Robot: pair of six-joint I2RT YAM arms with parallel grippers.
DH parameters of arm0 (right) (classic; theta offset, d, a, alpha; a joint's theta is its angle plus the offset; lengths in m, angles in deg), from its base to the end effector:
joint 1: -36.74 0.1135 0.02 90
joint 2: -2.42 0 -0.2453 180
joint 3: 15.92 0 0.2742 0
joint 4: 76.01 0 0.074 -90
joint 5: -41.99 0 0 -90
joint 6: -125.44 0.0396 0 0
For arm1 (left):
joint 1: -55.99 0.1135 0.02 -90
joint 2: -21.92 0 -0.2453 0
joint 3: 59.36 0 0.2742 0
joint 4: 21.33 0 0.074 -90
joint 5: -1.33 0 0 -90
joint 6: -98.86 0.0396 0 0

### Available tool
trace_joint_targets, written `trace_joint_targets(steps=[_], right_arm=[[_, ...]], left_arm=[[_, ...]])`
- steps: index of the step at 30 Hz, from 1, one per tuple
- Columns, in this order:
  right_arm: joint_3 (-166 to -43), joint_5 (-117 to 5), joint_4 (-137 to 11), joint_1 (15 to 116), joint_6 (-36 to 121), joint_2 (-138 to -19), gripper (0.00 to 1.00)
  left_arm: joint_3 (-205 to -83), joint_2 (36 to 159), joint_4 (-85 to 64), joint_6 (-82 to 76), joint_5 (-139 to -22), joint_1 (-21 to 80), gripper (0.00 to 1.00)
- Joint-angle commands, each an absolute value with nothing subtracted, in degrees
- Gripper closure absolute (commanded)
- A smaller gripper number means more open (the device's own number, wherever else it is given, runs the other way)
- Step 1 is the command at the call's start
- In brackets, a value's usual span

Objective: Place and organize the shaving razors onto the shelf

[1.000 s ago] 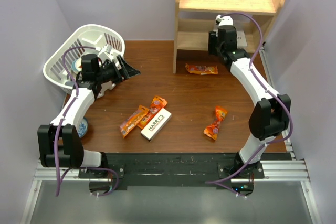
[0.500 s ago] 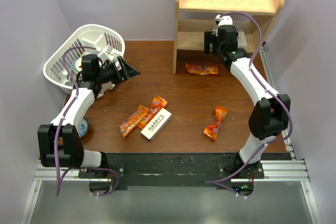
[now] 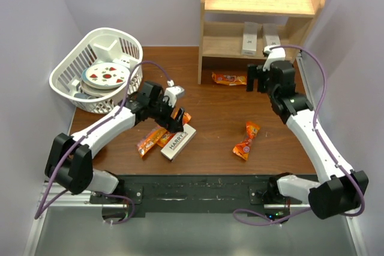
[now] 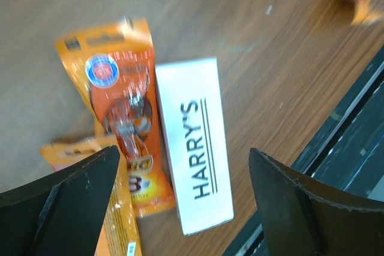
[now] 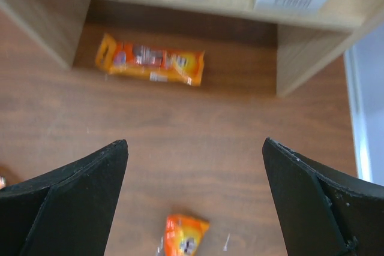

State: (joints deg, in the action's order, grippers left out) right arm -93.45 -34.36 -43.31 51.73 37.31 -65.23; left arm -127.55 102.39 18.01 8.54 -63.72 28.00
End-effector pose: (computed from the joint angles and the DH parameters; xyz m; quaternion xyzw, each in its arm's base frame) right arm 0.2927 0.0687 0.3438 -0.0292 0.8292 -0.0174 0.5579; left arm 0.2708 -0.1628 0.2109 0.2895 0.8784 -0.2763 0.2613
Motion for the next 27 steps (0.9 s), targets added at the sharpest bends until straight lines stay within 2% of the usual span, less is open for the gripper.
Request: trace_joint_targets(steps=[1,7,15,18,19,22,27], right_arm=[[-88.8,-38.3,-41.4,51.7,36.2,-61.6,0.01],[-87.0,-37.9,-40.7,50.5,35.7,-59.1,0.01],[-84.2,-42.0,-42.0,50.4,35.8,-58.0,0.01],[-84.0,-45.6,-42.4,50.4,33.8,-58.6,0.02],[-84.1,-46.9,-42.4,50.4,32.6,-58.7,0.02],[-84.5,-52.5,-42.7,50.4,28.4,-59.0,0.04],[-84.6,-65.8,-43.2,50.5,18.9,-59.0,0.04]], left_arm=[[-125.1,103.8,21.5,12.9,-68.4,24.6,0.06],[-119.6,105.5,18.7,11.4,-68.4,19.5,0.06],[-120.8,111.7,18.4,9.3,-70.1,17.6,0.1],[-121.7,113.1,18.2,9.3,-71.7,16.9,0.23],[-121.8,113.4,18.3,9.3,-72.4,16.9,0.32],[-122.3,113.5,18.6,9.6,-71.6,17.0,0.48],[-127.0,116.6,25.5,17.2,-62.9,17.0,0.64]])
